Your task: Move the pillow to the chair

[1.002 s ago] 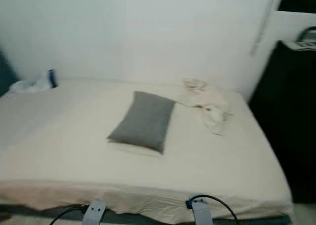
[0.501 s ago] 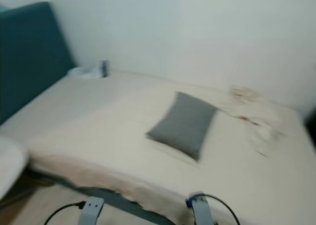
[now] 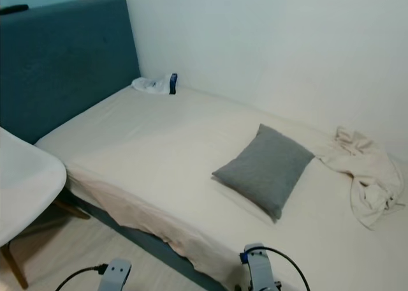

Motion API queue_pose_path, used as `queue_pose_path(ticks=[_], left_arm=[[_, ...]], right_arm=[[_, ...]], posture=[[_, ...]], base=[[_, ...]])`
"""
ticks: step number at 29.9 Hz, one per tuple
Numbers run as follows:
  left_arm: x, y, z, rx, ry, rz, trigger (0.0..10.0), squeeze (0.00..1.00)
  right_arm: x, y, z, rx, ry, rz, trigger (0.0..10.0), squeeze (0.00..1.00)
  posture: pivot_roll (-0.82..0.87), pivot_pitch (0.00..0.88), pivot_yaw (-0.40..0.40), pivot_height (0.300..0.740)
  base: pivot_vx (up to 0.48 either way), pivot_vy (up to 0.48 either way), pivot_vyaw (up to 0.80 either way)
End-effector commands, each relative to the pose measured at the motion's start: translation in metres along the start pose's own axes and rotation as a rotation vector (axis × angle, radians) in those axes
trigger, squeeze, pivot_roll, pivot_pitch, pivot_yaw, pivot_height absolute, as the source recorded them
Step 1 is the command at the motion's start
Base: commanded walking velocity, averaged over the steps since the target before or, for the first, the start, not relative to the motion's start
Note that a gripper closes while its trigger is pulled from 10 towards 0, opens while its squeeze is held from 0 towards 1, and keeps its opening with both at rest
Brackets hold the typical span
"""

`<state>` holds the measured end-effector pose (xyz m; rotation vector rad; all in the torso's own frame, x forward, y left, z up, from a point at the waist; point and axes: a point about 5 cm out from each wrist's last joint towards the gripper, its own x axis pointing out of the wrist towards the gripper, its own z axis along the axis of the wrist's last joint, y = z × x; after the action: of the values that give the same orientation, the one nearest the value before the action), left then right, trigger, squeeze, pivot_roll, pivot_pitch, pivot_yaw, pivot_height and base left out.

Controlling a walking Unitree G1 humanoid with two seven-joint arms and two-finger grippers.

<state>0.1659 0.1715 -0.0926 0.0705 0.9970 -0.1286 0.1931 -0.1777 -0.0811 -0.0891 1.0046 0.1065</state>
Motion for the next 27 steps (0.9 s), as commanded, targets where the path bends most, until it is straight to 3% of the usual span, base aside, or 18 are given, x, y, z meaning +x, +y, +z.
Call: queue_pose_path(ticks=[1,11,18,27], left_arm=[[0.0,-0.001,-0.002,0.001,0.01,-0.004,10.0,0.0],[0.0,-0.001,-0.004,0.025,0.015,-0.01,10.0,0.0],[0.0,-0.003,-0.002,0.021,0.006,-0.014,10.0,0.0],[0.0,-0.001,0.001,-0.004,-0.013,0.0,10.0,0.0]], right_arm=[[0.0,0.001,-0.002,0.009,0.012,-0.002,10.0,0.0],[0.0,0.002,-0.002,0.001,0.011,-0.005,10.0,0.0],[0.001,0.003,0.002,-0.014,-0.001,-0.002,10.0,0.0],[0.003,0.006,0.038,0.034,-0.09,0.003,10.0,0.0]], posture=[[0.07,0.0,-0.05,0.74],[0.07,0.0,-0.045,0.74],[0.07,0.0,-0.043,0.74],[0.07,0.0,-0.044,0.74]], base=[[0.0,0.0,0.0],[0.0,0.0,0.0],[0.0,-0.465,0.0],[0.0,-0.07,0.0]])
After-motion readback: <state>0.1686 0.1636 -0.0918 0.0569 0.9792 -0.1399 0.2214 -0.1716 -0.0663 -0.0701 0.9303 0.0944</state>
